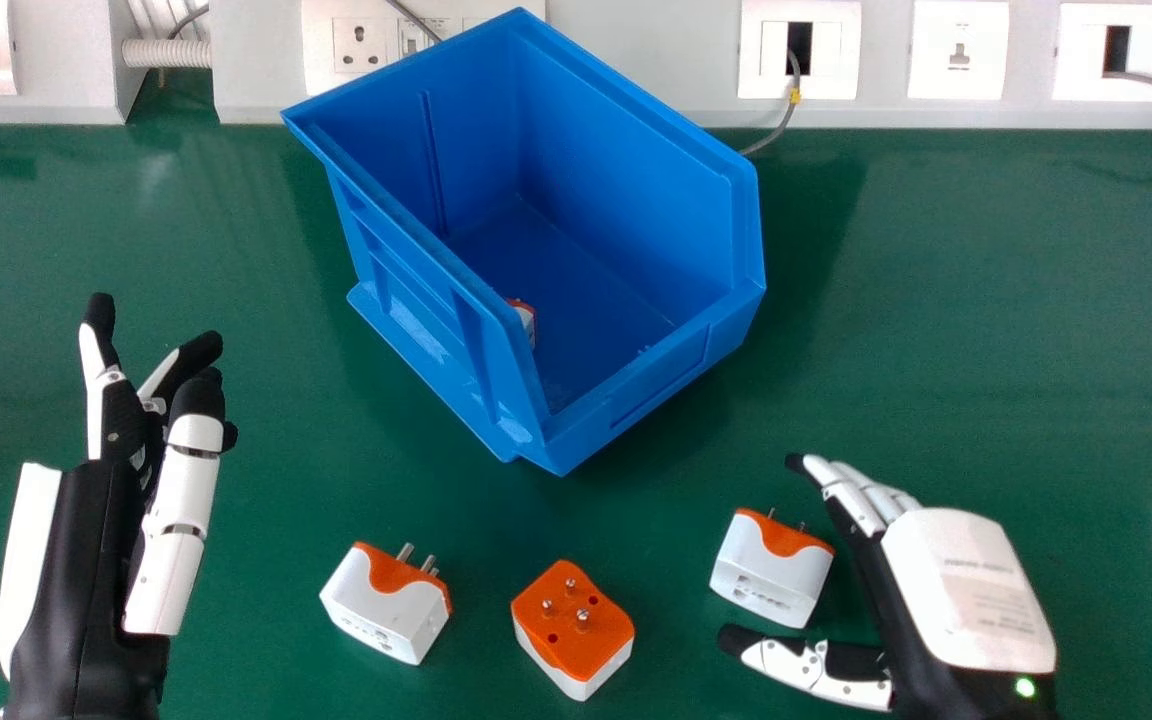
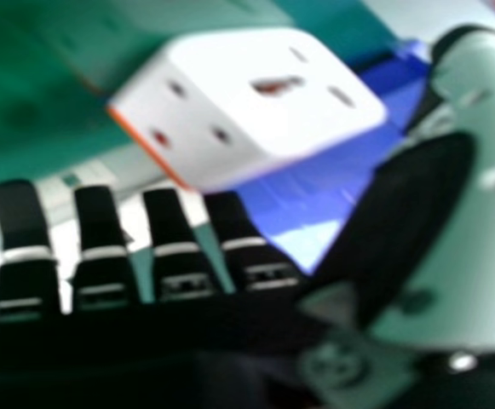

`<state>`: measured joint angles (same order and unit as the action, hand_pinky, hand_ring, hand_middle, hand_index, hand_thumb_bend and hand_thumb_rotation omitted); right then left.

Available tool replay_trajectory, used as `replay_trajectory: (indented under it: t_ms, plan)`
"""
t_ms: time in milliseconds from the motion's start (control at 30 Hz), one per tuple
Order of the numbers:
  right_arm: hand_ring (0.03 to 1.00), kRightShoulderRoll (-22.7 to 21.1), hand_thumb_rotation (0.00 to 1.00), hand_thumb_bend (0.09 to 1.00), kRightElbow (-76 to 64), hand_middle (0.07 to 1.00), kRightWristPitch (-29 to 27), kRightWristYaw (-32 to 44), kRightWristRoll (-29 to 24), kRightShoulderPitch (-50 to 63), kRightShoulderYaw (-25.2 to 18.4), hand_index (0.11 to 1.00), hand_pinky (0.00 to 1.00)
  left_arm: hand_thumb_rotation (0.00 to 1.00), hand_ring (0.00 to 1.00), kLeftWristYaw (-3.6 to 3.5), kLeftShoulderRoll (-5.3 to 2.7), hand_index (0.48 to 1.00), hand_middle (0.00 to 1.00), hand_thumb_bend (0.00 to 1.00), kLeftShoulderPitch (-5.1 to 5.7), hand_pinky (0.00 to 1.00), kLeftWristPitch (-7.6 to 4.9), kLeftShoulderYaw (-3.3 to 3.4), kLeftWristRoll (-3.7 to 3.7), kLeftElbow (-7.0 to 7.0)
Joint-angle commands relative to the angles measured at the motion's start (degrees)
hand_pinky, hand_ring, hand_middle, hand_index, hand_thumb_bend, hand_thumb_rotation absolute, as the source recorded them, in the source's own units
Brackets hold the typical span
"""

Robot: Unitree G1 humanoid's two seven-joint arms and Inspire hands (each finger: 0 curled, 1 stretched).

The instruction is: Pick all objects and put in blue box

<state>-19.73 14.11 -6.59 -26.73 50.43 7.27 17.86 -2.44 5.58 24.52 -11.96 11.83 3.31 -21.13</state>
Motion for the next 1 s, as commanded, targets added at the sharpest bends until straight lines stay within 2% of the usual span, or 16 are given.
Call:
replay_trajectory:
  t_ms: [0,167,300,467,600,700,767,967]
  plan:
    - [0.793,0.35,0.61,0.563,1.39,0.837,0.50,-1.87,0.50,-2.00,0.46,0.841,0.68,0.94,0.89,0.07,0.68,0.882,0.90,0.31,-0.06,0.79,-0.76,0.43,-0.03,-1.29]
    - [0.792,0.48,0.61,0.548,5.33,0.838,1.84,-2.30,0.63,-4.83,1.96,0.837,0.68,0.95,0.90,-0.11,0.73,0.891,0.91,0.29,-0.23,0.81,-0.02,0.63,-0.36,-1.68]
    - [0.790,0.41,0.61,0.544,7.17,0.838,3.02,-1.88,0.19,-6.70,2.71,0.835,0.67,0.93,0.90,-0.28,0.80,0.892,0.91,0.26,-0.15,0.82,-0.12,0.78,-0.62,-1.68]
    - [0.793,0.40,0.59,0.537,7.56,0.841,5.40,0.05,-0.24,-8.17,3.16,0.835,0.68,0.93,0.90,-0.52,0.99,0.895,0.91,0.27,-0.06,0.83,-0.39,0.95,-0.72,-1.59]
    - [0.781,0.23,0.56,0.535,7.40,0.832,6.29,0.61,-0.25,-8.55,3.51,0.829,0.66,0.94,0.90,-0.62,0.84,0.893,0.91,0.27,0.06,0.83,-0.52,1.08,-1.28,-1.50]
    - [0.781,-0.01,0.55,0.533,7.62,0.832,6.68,0.81,-0.08,-8.75,3.96,0.831,0.66,0.94,0.90,-0.32,0.89,0.888,0.91,0.26,-0.06,0.82,-0.35,1.14,-0.96,-1.57]
    - [0.780,-0.20,0.54,0.534,7.61,0.830,6.92,0.87,0.12,-8.72,4.30,0.828,0.66,0.94,0.90,-0.36,0.90,0.887,0.91,0.26,-0.09,0.82,-0.07,1.14,-1.07,-1.80]
    - [0.779,-1.73,0.54,0.532,8.24,0.829,6.66,0.40,1.11,-8.41,5.98,0.822,0.67,0.93,0.90,-0.20,1.09,0.893,0.91,0.23,-0.18,0.82,0.76,1.24,-0.53,-2.38]
